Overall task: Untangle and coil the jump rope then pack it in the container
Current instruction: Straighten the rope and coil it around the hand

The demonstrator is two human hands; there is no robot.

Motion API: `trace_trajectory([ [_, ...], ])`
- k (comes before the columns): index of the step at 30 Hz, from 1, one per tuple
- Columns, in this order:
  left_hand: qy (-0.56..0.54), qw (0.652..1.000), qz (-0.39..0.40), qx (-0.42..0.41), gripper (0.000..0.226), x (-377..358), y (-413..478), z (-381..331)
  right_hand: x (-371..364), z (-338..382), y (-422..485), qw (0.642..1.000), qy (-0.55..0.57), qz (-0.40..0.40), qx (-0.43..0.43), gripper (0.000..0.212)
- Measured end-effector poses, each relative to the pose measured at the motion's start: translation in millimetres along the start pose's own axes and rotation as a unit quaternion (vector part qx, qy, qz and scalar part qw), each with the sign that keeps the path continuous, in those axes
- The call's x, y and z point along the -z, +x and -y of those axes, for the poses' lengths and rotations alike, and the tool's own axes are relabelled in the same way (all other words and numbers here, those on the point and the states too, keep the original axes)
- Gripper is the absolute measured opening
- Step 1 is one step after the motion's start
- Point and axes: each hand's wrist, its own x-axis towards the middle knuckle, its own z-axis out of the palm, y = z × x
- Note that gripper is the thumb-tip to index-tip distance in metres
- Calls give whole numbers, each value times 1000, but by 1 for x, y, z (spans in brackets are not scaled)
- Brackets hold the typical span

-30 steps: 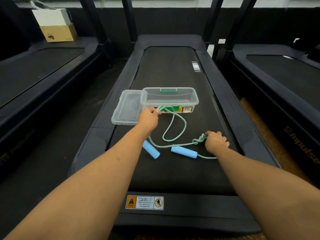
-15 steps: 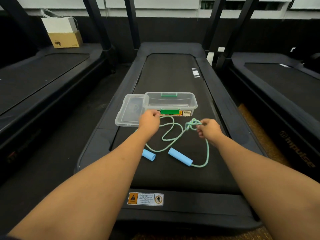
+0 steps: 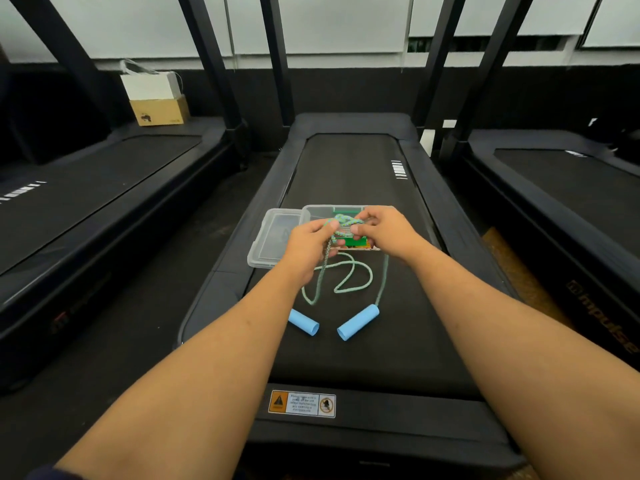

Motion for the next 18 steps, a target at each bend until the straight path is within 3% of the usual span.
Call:
trace_trajectory([
  [7, -94, 992, -9, 81, 20, 3, -2, -8, 5, 3, -1, 999, 33, 26, 13, 11],
  [11, -118, 988, -44, 86, 27, 0, 3, -3, 3, -1, -1, 999, 50, 19, 8, 13],
  [18, -181, 978, -64, 83, 13, 2, 7, 0, 1, 0, -2, 990, 141, -9, -10, 16],
])
